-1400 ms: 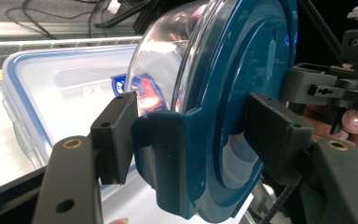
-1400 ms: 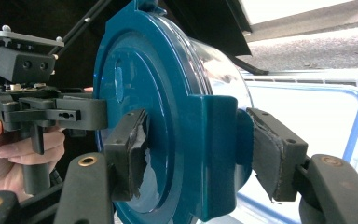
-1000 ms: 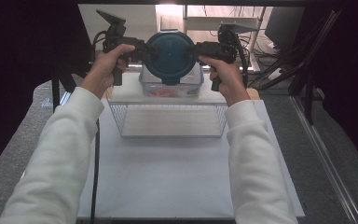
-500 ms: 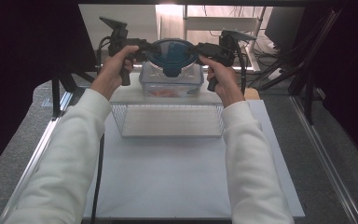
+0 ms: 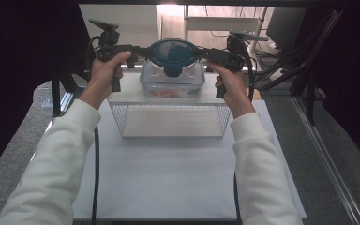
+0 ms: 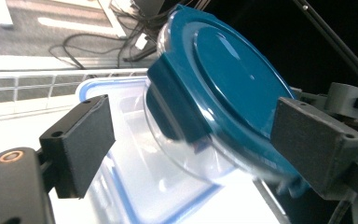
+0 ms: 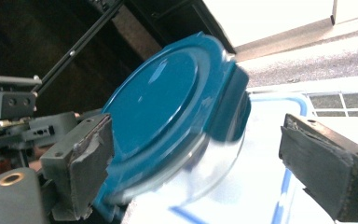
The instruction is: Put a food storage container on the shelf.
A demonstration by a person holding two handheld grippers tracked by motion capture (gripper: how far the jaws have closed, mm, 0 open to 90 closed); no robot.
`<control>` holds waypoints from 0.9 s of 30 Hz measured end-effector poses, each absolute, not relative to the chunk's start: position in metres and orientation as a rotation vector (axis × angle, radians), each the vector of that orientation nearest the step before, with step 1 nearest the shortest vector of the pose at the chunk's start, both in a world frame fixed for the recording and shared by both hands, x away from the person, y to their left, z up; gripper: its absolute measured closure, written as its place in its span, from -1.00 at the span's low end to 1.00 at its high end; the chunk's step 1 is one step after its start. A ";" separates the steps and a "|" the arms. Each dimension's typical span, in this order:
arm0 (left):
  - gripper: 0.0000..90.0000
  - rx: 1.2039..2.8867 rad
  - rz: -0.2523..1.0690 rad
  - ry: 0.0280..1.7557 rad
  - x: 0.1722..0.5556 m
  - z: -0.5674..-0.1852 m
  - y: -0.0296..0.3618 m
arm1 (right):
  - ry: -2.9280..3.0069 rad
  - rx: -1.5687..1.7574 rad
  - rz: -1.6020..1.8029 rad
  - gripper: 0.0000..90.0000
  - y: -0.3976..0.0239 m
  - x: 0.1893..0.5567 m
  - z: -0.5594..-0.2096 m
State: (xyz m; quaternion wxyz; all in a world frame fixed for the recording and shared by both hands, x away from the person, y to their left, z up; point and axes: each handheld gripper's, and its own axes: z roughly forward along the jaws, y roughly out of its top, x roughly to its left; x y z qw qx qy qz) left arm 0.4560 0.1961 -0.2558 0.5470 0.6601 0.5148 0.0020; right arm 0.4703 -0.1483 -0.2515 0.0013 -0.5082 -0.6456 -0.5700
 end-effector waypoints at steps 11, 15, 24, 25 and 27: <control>-0.66 1.621 0.072 1.157 0.399 -0.261 0.203 | -2.259 -1.490 -1.812 -0.64 -0.173 0.423 -0.253; -0.65 1.652 0.099 1.145 0.379 -0.268 0.200 | -2.315 -1.465 -1.800 -0.59 -0.185 0.407 -0.263; -0.65 1.757 0.202 1.081 0.330 -0.305 0.194 | -2.462 -1.372 -1.788 -0.54 -0.204 0.371 -0.295; -0.65 1.768 0.197 1.077 0.325 -0.312 0.194 | -2.472 -1.363 -1.786 -0.53 -0.206 0.366 -0.300; -0.64 1.789 0.208 1.073 0.317 -0.324 0.195 | -2.501 -1.345 -1.773 -0.53 -0.210 0.357 -0.312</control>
